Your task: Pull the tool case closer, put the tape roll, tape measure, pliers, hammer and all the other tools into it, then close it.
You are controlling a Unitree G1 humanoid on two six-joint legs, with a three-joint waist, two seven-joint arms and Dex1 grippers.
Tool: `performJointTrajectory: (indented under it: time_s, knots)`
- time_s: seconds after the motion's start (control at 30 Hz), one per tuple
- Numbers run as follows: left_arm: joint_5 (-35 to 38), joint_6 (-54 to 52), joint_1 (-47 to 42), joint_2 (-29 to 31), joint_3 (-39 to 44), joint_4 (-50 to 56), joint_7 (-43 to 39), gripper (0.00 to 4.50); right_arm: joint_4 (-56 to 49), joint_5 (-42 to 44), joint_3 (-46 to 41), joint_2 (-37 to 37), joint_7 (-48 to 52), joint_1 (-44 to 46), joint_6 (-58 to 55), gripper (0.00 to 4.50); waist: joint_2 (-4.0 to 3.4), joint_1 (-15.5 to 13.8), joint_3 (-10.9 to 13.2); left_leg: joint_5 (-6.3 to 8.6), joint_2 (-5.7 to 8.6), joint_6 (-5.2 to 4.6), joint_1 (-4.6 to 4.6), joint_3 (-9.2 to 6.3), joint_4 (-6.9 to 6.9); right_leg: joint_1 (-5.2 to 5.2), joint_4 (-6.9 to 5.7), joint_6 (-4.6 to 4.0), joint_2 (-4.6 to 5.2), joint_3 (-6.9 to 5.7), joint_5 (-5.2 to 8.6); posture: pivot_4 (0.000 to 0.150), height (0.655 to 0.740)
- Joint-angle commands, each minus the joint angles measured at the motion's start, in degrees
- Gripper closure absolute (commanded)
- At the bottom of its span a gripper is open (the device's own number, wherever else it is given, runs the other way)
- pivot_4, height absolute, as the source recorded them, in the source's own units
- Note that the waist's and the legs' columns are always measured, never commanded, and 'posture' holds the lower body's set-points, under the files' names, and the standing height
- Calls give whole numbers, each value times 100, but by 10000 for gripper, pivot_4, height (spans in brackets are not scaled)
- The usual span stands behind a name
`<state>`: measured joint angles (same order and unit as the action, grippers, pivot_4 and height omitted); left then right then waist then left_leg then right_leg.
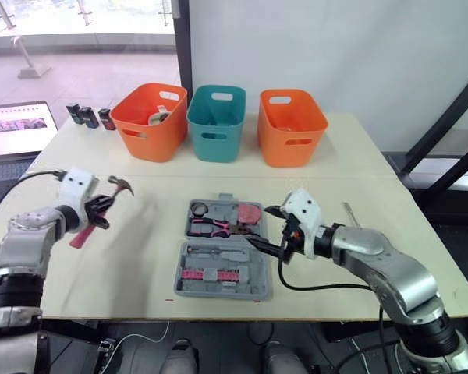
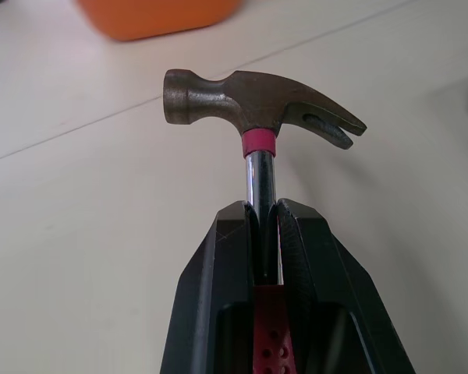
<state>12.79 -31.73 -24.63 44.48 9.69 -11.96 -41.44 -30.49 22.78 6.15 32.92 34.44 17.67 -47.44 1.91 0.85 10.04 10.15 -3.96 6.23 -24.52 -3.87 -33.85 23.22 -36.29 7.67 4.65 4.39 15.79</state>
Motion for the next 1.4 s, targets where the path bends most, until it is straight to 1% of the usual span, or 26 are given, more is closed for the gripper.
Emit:
performJointTrajectory:
  time_s: [0.03, 0.13, 0.27, 0.4, 0.5, 0.63, 0.73, 0.83, 0.87, 1.0, 1.2, 1.4]
  knots:
    - [211, -282, 108, 48, -54, 790, -182, 43416, -251, 32, -271, 108, -61, -114, 52, 0, 0, 2, 0, 0, 0, 0, 0, 0, 1, 0, 1, 0, 0, 0, 0, 1500, 7400]
    - [342, -391, 246, -142, -13, 795, -159, 43416, -298, 20, -334, 117, -133, -214, 48, 0, -3, 34, 1, 0, 0, -1, 3, 0, 1, 1, 1, 0, 0, 1, 0, 1500, 7400]
    - [277, -246, 377, -280, -41, 676, -112, 43416, -392, 45, -440, 112, -232, -318, -7, 0, -2, 33, 1, 0, 0, -2, 3, 0, 1, 3, 0, 0, 0, 1, 0, 1500, 7400]
    - [514, -314, 396, -449, -95, 1176, -228, 43416, -452, 50, -481, 135, -277, -388, -41, 0, 0, -14, 3, 0, 0, -1, 1, 0, -2, 1, 1, -1, 0, 1, 0, 1500, 7400]
    - [493, -341, 406, -330, -528, 1687, -614, 43416, -466, 39, -457, 126, -309, -436, -47, 0, 1, -18, 3, 0, 0, -1, -3, 0, -5, -2, 7, -2, 1, 2, 1, 1500, 7400]
    - [452, -554, 240, -171, -940, 1993, -914, 43416, -464, 52, -467, 141, -298, -416, -64, 0, 0, 0, 4, 0, 0, -1, -1, 1, -4, -2, 8, -2, 1, 3, 0, 1500, 7400]
    - [353, -817, -69, 77, -1614, 2344, -1373, 43416, -448, 78, -505, 219, -214, -387, -54, 0, -1, 24, 5, 0, 0, -1, -2, 1, -3, 1, 7, -2, 0, 3, 0, 1500, 7400]
    - [222, -1043, -409, 150, -2120, 2491, -1520, 43416, -404, 96, -559, 315, -133, -375, -24, 0, -1, -2, 6, 0, 0, -1, -3, 1, -3, 0, 8, -2, 1, 4, 1, 1500, 7400]
    - [158, -951, -515, 163, -2330, 2564, -1665, 43416, -381, 91, -589, 362, -94, -376, -16, 0, -1, -3, 6, 0, 1, -1, -3, 1, -4, -1, 8, -2, 1, 4, 1, 1500, 7400]
    - [-68, -865, -972, 43, -3159, 2845, -2102, 43416, -293, 71, -830, 615, 13, -400, -17, 0, -2, -9, 7, 0, 1, -2, -5, 2, -6, -1, 9, -2, 1, 5, 1, 1500, 7400]
    - [-360, -794, -1109, -104, -3722, 2903, -2228, 43416, -335, 75, -1058, 767, -3, -465, -44, 0, -7, 31, 11, 3, 1, -9, -3, 1, -6, 2, 7, -1, -1, 7, 1, 1500, 7400]
    - [-987, -427, -1365, -307, -4250, 2623, -2246, 43416, -563, 91, -1232, 767, -151, -715, -160, 0, -7, -16, 12, 3, 2, -9, -8, 2, -14, 0, 7, 0, -1, 8, 2, 1500, 7400]
